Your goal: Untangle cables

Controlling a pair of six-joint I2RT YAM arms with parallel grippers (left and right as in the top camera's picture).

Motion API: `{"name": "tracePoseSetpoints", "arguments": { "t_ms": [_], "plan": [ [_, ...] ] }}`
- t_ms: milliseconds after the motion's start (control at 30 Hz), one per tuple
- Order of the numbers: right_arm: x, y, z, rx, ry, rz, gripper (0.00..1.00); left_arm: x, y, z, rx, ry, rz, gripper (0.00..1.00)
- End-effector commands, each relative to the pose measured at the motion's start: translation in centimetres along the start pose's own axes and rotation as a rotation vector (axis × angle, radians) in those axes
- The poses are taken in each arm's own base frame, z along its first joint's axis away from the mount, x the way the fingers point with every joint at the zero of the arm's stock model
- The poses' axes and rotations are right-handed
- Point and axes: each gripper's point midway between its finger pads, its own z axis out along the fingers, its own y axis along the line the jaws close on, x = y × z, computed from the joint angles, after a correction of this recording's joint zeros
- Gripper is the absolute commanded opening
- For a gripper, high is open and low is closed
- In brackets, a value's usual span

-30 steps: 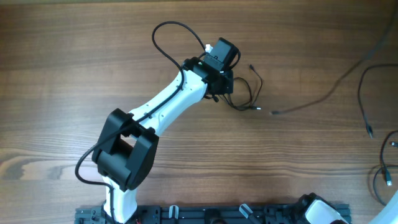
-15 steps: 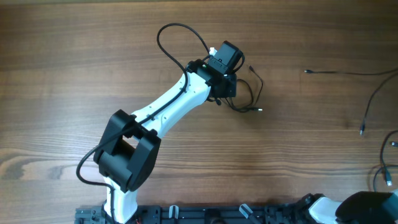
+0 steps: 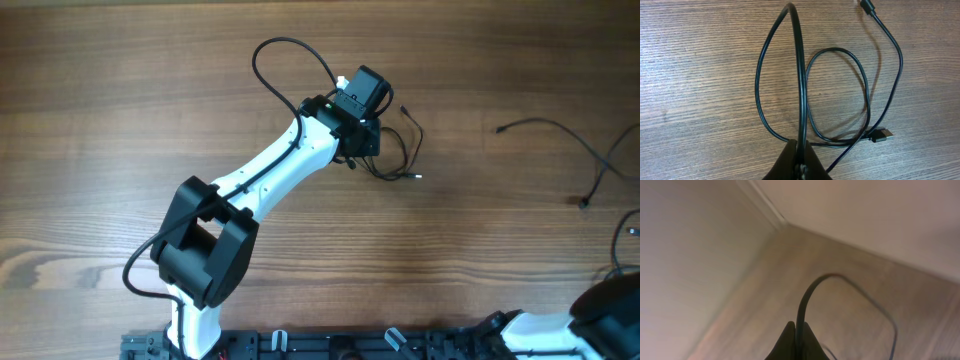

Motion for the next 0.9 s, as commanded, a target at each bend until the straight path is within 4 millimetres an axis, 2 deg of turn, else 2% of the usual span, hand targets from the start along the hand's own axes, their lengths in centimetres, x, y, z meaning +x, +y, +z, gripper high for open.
{"name": "tracePoseSetpoints", "arguments": {
  "t_ms": [0,100,133,167,200,300,367,467,567,733,867],
  "plan": [
    [3.2,-4.0,3.5,0.147,0.108,0.111,0.05,0.2,-0.3,0.3,0.006,0.011,0.008,0.04],
    [6.2,-7.0,5.1,0.273,0.195,0.181,0.05,0.2,-0.3,0.3,0.006,0.011,0.008,0.04],
    [7.4,-8.0,5.6,0.31,0.23,0.204,0.27,0.2,-0.3,0.3,0.006,0.011,0.008,0.04],
    [8.6,-8.6,6.2,0.329,0.273,0.21,0.78,0.2,-0.3,0.3,0.006,0.011,0.008,0.04],
    [9.4,-9.0,6.5,0.342,0.301,0.216,0.98,0.2,-0.3,0.3,0.006,0.011,0.008,0.04],
    [11.2,-9.5,6.7,0.358,0.368,0.228,1.0,0.2,-0.3,0.3,0.006,0.011,0.008,0.04],
    [11.7,-9.2,6.4,0.344,0.394,0.233,1.0,0.2,-0.3,0.3,0.006,0.011,0.008,0.04],
    [12.6,-8.5,5.6,0.316,0.447,0.215,1.0,0.2,-0.3,0.3,0.006,0.012,0.008,0.04],
    [12.6,-8.2,4.1,0.32,0.465,0.203,1.0,0.2,-0.3,0.3,0.006,0.012,0.008,0.04],
    [10.7,-6.4,0.6,0.296,0.409,0.189,1.0,0.3,-0.3,0.3,0.006,0.012,0.008,0.04],
    [7.1,-5.0,-4.6,0.313,0.254,0.147,1.0,0.5,-0.6,0.3,0.026,0.024,0.008,0.04]
  ]
}}
